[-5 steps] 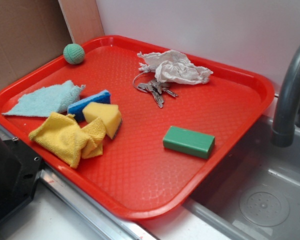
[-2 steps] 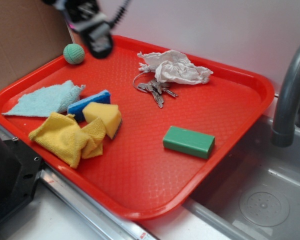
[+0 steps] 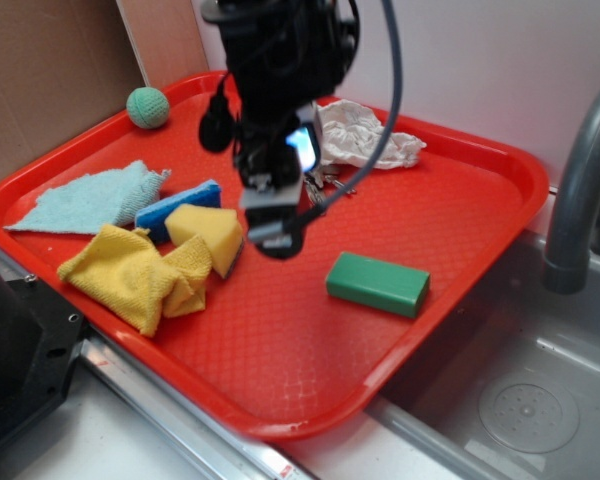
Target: Grab the green block.
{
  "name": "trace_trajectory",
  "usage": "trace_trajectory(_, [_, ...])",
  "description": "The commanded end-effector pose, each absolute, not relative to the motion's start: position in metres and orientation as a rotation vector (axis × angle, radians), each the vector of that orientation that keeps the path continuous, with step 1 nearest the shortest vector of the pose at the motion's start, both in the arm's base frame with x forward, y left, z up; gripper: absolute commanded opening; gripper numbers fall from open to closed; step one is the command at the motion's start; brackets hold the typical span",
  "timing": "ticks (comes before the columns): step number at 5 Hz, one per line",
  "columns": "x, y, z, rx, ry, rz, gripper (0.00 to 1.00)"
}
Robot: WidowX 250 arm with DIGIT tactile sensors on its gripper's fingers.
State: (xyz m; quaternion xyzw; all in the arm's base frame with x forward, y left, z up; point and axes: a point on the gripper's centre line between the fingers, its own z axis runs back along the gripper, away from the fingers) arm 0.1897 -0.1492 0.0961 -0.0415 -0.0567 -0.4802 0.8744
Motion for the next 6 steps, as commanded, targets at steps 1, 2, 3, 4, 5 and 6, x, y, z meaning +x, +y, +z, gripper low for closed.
trace_trajectory(1, [0.176, -0.161, 0.053, -0.095, -0.156, -1.324, 1.0])
trace_trajectory(2, [0.195, -0.165, 0.043, -0.088, -0.131, -1.308, 1.0])
trace_trajectory(3, [0.192, -0.167, 0.025, -0.057, -0.09, -1.279, 1.0])
trace_trajectory(4, [0.194, -0.167, 0.014, -0.044, -0.051, -1.231, 1.0])
trace_trajectory(5, [0.191, -0.17, 0.014, -0.037, -0.054, -1.19, 1.0])
trace_trajectory(6, [0.189, -0.176, 0.017, -0.04, -0.042, -1.085, 1.0])
